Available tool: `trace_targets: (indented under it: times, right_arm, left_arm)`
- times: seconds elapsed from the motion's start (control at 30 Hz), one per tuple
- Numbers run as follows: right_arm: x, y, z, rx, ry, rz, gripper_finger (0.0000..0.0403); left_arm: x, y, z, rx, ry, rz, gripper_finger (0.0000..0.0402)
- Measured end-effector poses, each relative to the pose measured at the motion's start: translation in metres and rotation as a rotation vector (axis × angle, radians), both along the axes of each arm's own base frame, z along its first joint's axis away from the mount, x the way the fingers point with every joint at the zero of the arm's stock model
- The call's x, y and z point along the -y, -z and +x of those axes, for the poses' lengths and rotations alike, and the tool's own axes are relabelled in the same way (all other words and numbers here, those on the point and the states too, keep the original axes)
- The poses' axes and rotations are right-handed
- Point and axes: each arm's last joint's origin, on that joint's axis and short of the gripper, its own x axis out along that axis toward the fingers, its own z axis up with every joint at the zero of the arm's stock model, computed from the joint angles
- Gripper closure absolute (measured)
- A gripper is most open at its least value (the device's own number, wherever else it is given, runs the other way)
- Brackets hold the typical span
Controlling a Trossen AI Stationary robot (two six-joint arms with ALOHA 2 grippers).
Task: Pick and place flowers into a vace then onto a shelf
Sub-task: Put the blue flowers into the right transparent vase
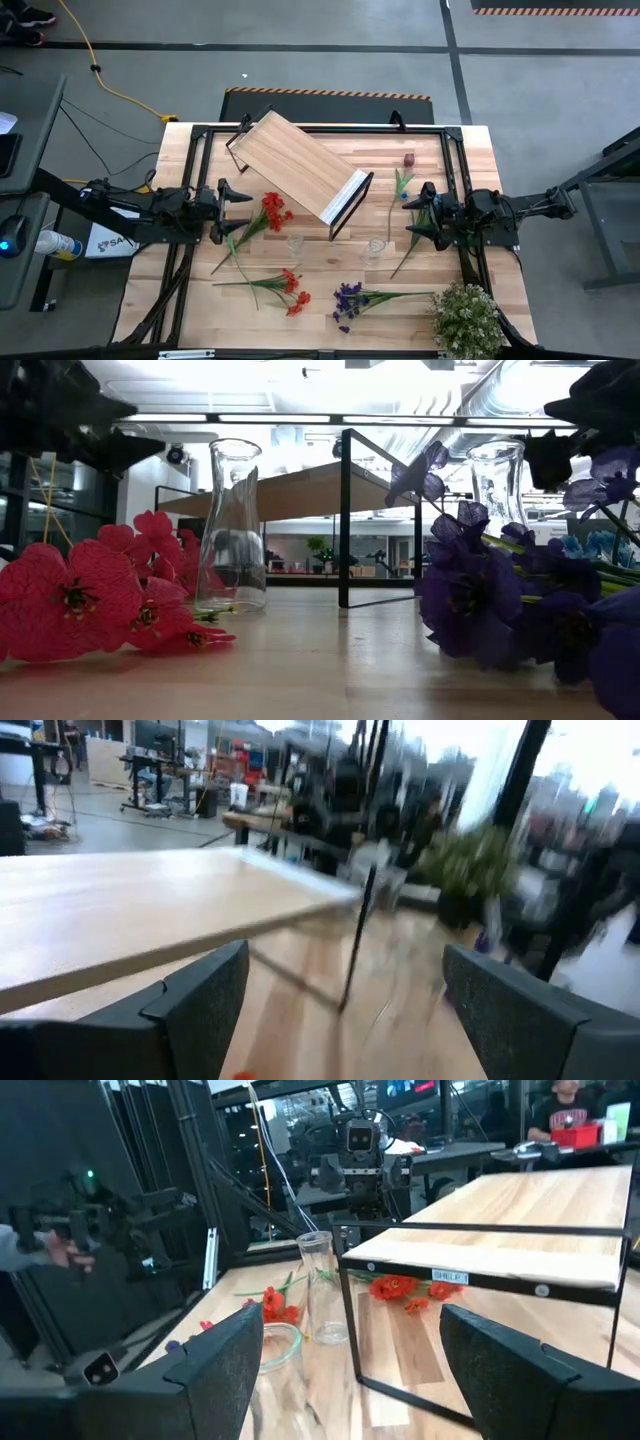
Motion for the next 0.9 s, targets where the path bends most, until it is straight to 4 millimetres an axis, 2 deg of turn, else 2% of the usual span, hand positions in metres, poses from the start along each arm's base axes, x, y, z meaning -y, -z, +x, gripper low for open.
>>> trace_targets:
  times: [0.23,0.4,0.53,0.67,0.9]
  right_arm:
    - [0.0,-0.009,-0.001,0.094,-0.003,0.043,0.011]
    - [0.001,-0.036,-0.009,0.383,-0.003,0.075,0.011]
    - [0.003,-0.057,-0.022,0.644,0.038,-0.02,0.011]
    - [0.005,-0.068,-0.032,0.808,0.09,-0.087,0.011]
    - [0.006,-0.071,-0.035,0.843,0.128,-0.081,0.011]
  left_arm:
    - [-0.001,-0.023,-0.005,0.244,0.023,-0.19,0.0034]
    - [-0.003,-0.04,-0.012,0.433,0.038,-0.239,0.0034]
    - [-0.004,-0.049,-0.018,0.534,0.045,-0.262,0.0034]
    - [-0.005,-0.053,-0.02,0.579,0.051,-0.271,0.0034]
    - [-0.005,-0.073,-0.028,0.622,0.095,-0.266,0.0034]
